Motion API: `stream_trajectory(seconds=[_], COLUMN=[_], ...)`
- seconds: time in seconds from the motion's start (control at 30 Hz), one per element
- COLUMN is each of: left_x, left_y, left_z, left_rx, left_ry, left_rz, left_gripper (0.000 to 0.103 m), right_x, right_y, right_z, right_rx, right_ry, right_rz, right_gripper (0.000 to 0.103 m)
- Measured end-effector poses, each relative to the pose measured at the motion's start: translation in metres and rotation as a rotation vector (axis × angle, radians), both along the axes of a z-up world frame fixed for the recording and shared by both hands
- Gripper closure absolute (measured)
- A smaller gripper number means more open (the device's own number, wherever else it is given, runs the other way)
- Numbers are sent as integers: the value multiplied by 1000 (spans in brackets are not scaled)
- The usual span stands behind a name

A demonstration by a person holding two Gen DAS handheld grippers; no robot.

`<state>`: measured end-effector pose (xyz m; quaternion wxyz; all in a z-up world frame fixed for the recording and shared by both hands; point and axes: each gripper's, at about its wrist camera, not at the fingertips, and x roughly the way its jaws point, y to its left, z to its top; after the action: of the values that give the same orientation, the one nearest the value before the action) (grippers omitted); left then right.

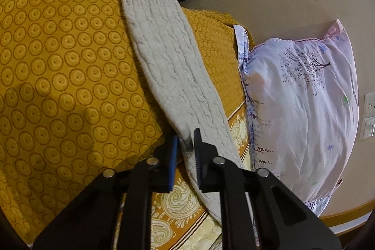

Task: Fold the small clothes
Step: 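Fold the held sleeve across the sweater body with the left gripper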

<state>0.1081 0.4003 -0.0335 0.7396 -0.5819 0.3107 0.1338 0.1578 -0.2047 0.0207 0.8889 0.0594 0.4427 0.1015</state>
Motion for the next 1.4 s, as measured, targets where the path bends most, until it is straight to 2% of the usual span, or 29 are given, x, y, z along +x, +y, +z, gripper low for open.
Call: stream_trajectory(seconds=[0.17, 0.33, 0.47, 0.63, 0.8, 0.93, 1.07, 1.17, 1.3, 1.37, 1.4], left_x=[0, 4, 16, 40, 70, 89, 101, 102, 99, 99, 99], left_y=[-2, -17, -45, -109, -207, -284, -342, -355, -358, -355, -352], left_z=[6, 37, 66, 98, 105, 85, 40, 20, 16, 16, 18], left_rx=[18, 67, 77, 70, 3, -48, -89, -96, -69, -69, -73], left_ry=[-32, -126, -221, -331, -403, -374, -244, -192, -170, -167, -170], left_rz=[0, -34, -102, -251, -453, -598, -692, -709, -717, -717, -716], left_gripper=[96, 97, 97, 97, 97, 97, 97, 96, 93, 86, 78], right_x=[-2, -2, -3, -5, -9, -11, -12, -11, -9, -9, -8], right_y=[6, -2, -11, -19, -32, -45, -58, -61, -59, -55, -54], right_z=[3, 3, 4, 5, 4, 1, -4, -7, -5, -4, -4], right_rx=[-3, 17, 37, 45, 56, 63, 88, 94, 104, 105, 103], right_ry=[-14, -10, -12, -18, -15, -10, 14, 25, 26, 23, 21], right_rz=[20, 1, -15, -23, -48, -71, -89, -91, -81, -71, -67], right_gripper=[9, 9, 9, 9, 9, 9, 9, 9, 9, 9, 9])
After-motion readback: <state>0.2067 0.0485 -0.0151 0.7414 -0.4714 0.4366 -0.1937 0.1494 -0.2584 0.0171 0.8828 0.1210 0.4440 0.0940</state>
